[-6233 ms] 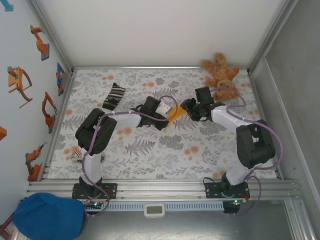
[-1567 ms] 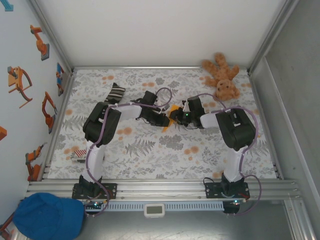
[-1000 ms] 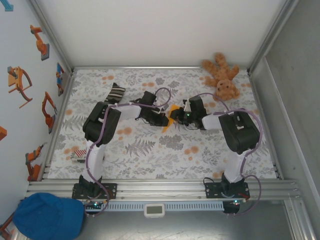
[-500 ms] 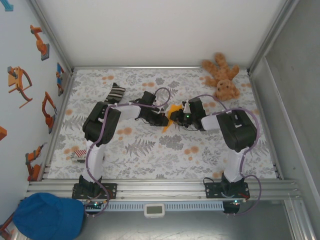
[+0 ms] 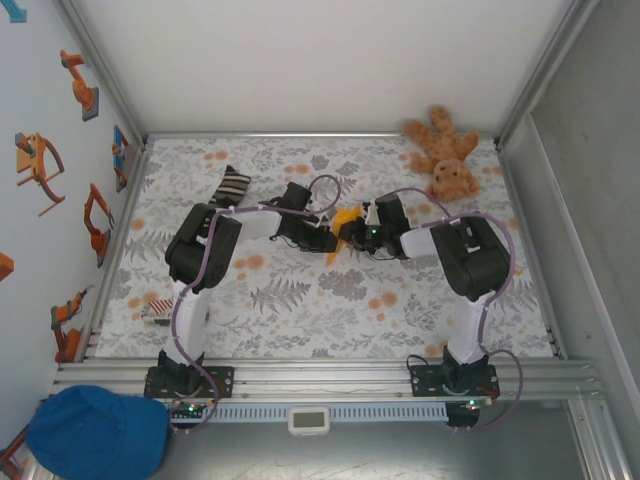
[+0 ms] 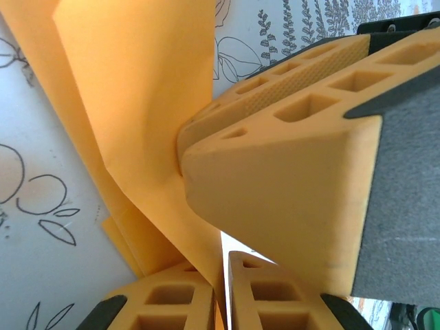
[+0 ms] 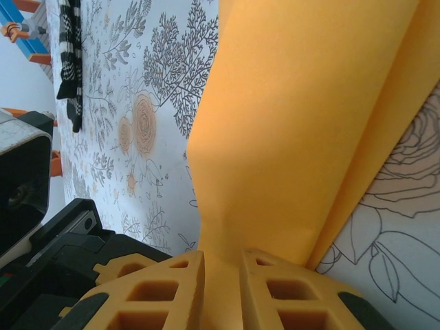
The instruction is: Fold a paper plane with a square sheet of paper (pick it up from the middle)
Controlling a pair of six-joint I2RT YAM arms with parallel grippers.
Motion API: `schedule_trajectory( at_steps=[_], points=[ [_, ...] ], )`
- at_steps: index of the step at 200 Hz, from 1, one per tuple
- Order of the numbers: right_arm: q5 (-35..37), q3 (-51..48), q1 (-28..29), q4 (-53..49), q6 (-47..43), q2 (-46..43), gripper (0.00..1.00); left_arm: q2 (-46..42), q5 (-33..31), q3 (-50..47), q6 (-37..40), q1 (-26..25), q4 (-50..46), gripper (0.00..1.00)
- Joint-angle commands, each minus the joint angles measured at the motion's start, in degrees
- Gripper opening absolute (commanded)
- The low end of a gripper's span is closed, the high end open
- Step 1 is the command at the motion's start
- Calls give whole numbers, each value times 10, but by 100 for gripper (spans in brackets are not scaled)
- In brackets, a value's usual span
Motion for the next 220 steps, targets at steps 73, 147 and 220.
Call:
schedule_trajectory(
  at_steps=[73, 147, 220],
  points=[
    [36, 44, -1, -100, -34, 20, 20, 1, -34, -38, -17, 5, -49, 19],
    [27, 55, 0, -106, -41, 21, 20, -37, -19, -61, -48, 5, -32, 22],
    [25, 59, 3, -108, -43, 21, 20, -85, -15, -91, -141, -3, 15, 18]
  ],
)
